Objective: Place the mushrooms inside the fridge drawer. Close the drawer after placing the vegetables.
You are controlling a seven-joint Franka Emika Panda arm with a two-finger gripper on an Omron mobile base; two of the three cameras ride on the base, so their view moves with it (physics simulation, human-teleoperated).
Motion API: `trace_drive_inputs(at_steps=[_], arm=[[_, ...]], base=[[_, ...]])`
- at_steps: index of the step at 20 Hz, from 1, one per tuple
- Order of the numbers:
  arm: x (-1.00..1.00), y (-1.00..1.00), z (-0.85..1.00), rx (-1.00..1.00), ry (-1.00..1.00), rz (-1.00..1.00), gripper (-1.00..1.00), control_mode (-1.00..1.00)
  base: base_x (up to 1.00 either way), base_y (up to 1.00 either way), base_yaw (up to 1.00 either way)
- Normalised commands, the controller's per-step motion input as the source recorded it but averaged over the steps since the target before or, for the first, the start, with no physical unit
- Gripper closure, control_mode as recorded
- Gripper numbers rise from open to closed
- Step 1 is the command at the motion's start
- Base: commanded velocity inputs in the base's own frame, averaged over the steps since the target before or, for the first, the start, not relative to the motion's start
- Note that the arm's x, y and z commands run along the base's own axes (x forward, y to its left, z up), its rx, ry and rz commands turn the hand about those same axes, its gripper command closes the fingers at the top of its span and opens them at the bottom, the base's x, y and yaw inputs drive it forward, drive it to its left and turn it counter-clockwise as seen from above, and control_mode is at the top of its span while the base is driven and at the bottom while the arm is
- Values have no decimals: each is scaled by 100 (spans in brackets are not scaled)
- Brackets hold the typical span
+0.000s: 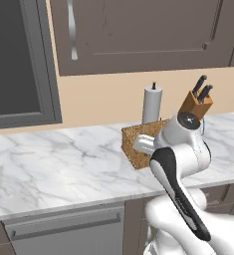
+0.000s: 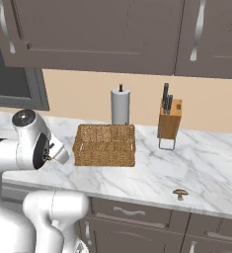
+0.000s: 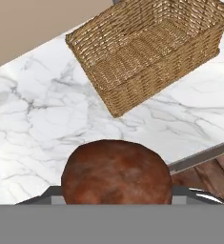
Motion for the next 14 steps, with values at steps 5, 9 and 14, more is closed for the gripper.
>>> trace_drive_inputs(at_steps=[5,9,14], arm=[[-5,-27,14,1,6,-16,100,-100],[1,2,-9,0,0,0,100,-100],[-4,0,-6,0,0,0,100,100]], base=[[0,0,0],[0,0,0],[-80,-34,-9]])
